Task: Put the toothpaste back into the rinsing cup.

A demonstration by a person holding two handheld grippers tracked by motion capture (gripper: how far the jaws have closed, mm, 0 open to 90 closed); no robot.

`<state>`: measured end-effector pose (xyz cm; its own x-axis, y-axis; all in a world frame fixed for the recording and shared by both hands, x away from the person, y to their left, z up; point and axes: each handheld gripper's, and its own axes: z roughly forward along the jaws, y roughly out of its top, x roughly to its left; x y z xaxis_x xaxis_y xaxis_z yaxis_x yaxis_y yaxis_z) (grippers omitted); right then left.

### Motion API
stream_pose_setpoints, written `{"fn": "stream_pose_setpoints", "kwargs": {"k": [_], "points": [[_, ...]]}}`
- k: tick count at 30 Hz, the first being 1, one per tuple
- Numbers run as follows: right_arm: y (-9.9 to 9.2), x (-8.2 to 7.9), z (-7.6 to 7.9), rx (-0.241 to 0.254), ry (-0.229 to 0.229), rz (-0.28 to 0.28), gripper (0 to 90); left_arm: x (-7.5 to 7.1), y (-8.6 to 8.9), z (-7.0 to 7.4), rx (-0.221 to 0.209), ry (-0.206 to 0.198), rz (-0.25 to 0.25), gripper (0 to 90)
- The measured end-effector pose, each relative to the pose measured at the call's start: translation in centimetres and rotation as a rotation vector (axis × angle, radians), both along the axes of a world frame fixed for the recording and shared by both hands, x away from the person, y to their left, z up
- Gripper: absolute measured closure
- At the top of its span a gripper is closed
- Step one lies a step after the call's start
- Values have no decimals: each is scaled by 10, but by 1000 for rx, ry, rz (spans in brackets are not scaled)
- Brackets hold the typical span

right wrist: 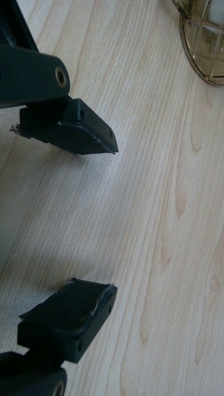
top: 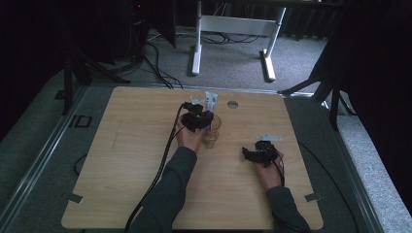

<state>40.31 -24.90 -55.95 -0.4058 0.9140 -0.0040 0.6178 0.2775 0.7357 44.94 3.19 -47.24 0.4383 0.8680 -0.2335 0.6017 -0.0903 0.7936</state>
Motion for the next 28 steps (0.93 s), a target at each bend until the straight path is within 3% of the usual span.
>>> {"fn": "stream_pose_setpoints", "kwargs": {"k": [3, 9, 16, 20, 24, 27, 28], "points": [[0, 0, 0, 0, 0, 0, 263, -3, 4, -1, -34, 3, -13, 649], [0, 0, 0, 0, 0, 0, 263, -17, 14, 8, -76, -46, -27, 563], [0, 0, 0, -2, -1, 0, 264, -29, 24, 11, -67, -62, -34, 517], [0, -1, 0, -1, 0, 0, 264, -41, 41, 9, -105, -78, -15, 498], [0, -1, 0, 0, 0, 0, 263, -47, 59, 4, -122, -46, 25, 455], [0, -1, 0, -1, -1, 0, 263, -49, 69, -1, -111, -30, 52, 422], [0, -1, 0, -1, 0, 0, 263, -49, 78, -6, -86, -8, 79, 422]]}}
